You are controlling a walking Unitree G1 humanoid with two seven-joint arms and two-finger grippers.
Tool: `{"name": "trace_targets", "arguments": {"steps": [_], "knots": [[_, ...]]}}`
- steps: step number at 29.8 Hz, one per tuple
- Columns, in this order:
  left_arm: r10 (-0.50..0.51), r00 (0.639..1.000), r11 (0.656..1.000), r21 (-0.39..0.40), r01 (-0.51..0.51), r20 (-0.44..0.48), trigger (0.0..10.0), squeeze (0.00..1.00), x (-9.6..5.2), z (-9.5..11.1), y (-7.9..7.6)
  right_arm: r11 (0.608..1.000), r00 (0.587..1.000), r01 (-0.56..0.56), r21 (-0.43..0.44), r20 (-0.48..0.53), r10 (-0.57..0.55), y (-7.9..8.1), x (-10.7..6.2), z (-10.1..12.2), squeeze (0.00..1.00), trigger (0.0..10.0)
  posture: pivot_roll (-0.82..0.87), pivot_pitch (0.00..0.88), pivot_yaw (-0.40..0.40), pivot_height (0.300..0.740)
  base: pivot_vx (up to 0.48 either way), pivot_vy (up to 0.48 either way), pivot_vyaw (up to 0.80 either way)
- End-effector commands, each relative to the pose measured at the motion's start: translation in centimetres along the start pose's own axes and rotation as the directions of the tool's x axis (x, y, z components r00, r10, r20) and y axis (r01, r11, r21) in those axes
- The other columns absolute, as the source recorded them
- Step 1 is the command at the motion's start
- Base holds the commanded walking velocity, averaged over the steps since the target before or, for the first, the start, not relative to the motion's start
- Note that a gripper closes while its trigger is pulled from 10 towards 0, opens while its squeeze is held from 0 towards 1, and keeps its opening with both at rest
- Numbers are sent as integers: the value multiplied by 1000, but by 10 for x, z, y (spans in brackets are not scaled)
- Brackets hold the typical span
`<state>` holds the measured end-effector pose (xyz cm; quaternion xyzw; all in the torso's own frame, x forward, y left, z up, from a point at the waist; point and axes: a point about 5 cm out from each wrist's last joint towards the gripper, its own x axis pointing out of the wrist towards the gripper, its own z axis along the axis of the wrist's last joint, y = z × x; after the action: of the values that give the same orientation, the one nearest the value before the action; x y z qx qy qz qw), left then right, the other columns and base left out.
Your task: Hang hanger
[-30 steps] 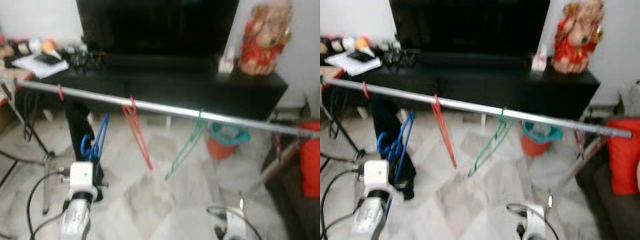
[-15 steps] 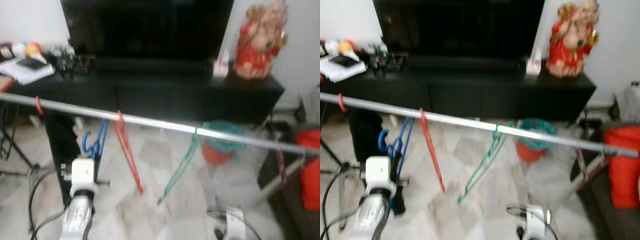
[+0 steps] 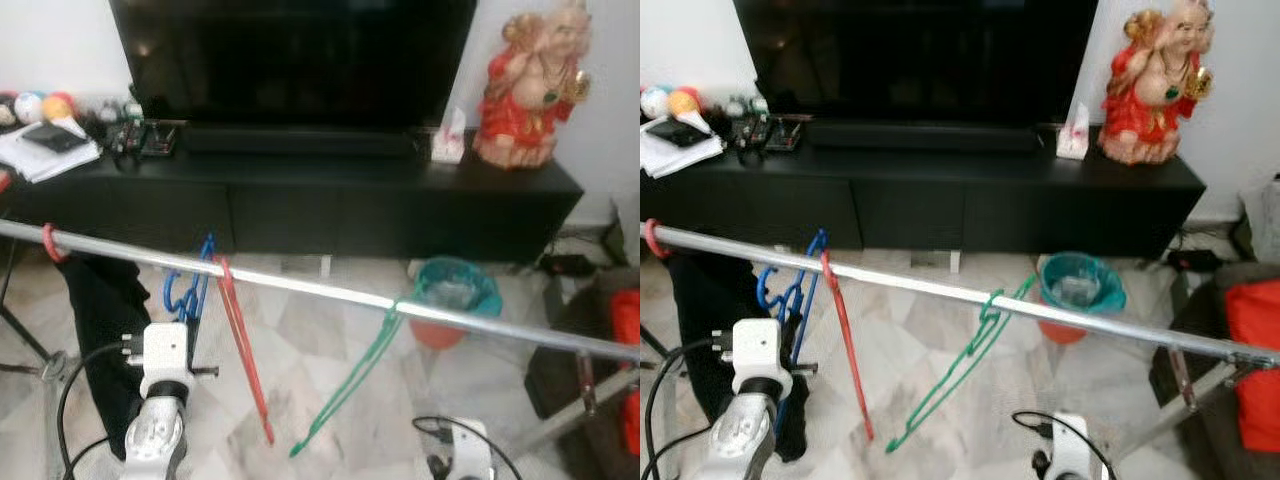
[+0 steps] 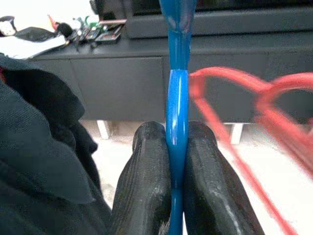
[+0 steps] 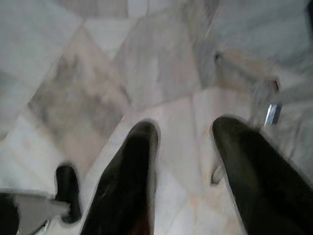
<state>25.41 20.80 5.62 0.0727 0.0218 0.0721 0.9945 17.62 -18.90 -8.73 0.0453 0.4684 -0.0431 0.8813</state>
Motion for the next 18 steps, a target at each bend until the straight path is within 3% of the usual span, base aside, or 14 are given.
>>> {"name": "trace_targets", "arguments": {"steps": [1, 11, 18], "knots": [[17, 999, 1000, 9, -16, -34, 10000, 0, 0, -5, 2, 1000, 1000, -14, 2, 0, 14, 4, 1, 1, 0, 10000, 35, 0, -49, 740, 0, 0, 0], [5, 999, 1000, 10, -5, -39, 10000, 0, 10, -3, 3, 1000, 1000, -17, 1, -4, 17, 4, 1, 0, 0, 10000, 34, 0, -53, 740, 0, 0, 0], [17, 1000, 1000, 12, -17, -9, 10000, 0, 26, 7, 9, 1000, 1000, -19, 1, -3, 19, 4, 1, 2, 0, 10000, 33, 0, -55, 740, 0, 0, 0]]}}
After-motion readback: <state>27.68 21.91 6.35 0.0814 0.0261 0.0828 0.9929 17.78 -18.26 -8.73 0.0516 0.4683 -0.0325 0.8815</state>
